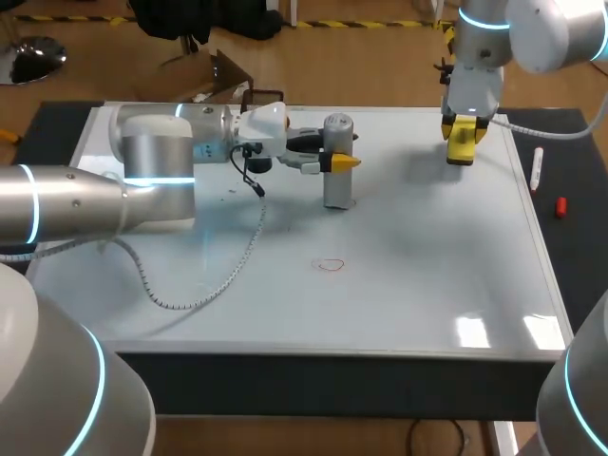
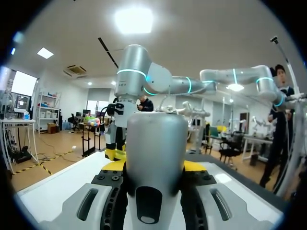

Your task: Pick up the inspection probe, press it on each red-marked spot on the whiteboard one by one, put down the probe, pick up the eraser, and wipe off all the red marks.

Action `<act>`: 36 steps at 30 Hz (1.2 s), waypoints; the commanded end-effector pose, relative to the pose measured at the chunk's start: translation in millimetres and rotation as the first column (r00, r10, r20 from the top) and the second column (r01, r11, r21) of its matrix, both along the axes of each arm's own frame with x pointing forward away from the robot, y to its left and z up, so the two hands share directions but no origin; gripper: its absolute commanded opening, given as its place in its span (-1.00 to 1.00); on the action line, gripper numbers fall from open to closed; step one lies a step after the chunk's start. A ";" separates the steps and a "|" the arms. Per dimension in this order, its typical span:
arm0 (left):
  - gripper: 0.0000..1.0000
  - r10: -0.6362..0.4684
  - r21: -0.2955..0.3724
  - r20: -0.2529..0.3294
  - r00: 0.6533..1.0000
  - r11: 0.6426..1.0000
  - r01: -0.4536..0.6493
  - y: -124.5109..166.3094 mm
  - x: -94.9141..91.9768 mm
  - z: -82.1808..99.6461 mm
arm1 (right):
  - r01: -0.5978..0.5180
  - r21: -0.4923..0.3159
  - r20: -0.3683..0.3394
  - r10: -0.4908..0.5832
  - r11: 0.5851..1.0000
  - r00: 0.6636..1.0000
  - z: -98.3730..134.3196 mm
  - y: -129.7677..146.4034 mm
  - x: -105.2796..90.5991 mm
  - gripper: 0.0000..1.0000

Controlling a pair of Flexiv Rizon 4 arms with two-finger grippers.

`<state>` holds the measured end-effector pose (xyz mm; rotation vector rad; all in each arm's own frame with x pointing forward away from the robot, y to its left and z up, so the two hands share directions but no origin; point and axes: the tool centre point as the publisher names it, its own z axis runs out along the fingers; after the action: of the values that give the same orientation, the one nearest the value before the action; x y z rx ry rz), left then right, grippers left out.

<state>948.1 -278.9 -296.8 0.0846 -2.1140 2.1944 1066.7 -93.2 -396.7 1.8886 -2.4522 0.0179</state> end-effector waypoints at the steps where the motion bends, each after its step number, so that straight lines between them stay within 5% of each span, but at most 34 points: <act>1: -1.00 0.022 -0.018 0.000 1.000 1.000 -0.022 4.3 -1.5 2.1 | -0.002 -0.002 0.000 0.002 1.000 1.000 1.0 -0.6 0.5 -1.00; 12: -1.00 0.065 -0.058 0.047 0.997 0.996 -0.062 24.4 -1.2 54.7 | -0.002 -0.002 0.000 0.002 1.000 1.000 1.0 -0.6 0.5 -1.00; 21: -1.00 0.130 -0.097 0.058 0.990 0.988 -0.124 73.5 8.7 83.4 | -0.002 -0.002 0.000 0.002 1.000 1.000 1.0 -0.6 0.5 -1.00; 36: -1.00 0.312 -0.029 0.111 0.944 0.950 -0.311 191.9 41.0 80.9 | -0.002 -0.002 0.000 0.002 1.000 1.000 1.0 -0.6 0.5 -1.00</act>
<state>999.4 -111.6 -220.6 0.2876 -2.2615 2.4278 1066.6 -93.1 -396.8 1.8888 -2.4521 0.0179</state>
